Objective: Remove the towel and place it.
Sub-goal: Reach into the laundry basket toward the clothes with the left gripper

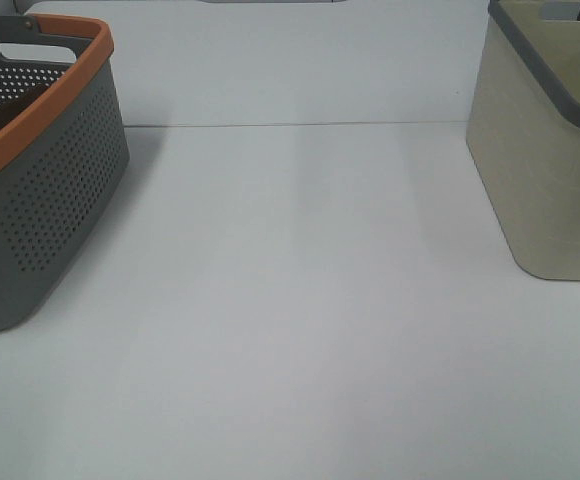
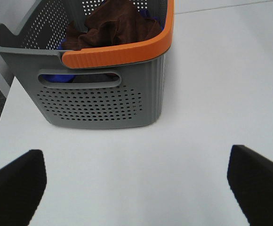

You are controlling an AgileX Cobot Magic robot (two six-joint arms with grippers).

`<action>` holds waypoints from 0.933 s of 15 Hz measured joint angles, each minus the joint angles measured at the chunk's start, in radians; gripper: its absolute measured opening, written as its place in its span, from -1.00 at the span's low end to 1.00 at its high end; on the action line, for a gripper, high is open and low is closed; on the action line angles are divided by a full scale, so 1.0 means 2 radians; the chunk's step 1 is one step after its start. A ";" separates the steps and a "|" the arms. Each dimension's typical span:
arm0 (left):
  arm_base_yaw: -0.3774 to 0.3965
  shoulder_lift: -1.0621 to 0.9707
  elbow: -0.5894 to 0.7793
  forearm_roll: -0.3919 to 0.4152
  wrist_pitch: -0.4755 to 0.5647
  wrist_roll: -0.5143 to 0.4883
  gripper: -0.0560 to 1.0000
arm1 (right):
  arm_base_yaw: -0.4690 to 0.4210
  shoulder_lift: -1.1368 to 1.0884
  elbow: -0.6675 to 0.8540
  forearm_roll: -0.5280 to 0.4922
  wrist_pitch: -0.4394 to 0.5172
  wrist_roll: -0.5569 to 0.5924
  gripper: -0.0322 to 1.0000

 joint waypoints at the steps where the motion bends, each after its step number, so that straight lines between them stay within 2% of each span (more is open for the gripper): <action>1: 0.000 0.000 0.000 0.000 0.000 0.000 0.99 | 0.000 0.000 0.000 0.000 0.000 0.000 0.58; 14: 0.000 0.000 0.000 0.001 0.000 0.000 0.99 | 0.000 0.000 0.000 0.000 0.000 0.000 0.58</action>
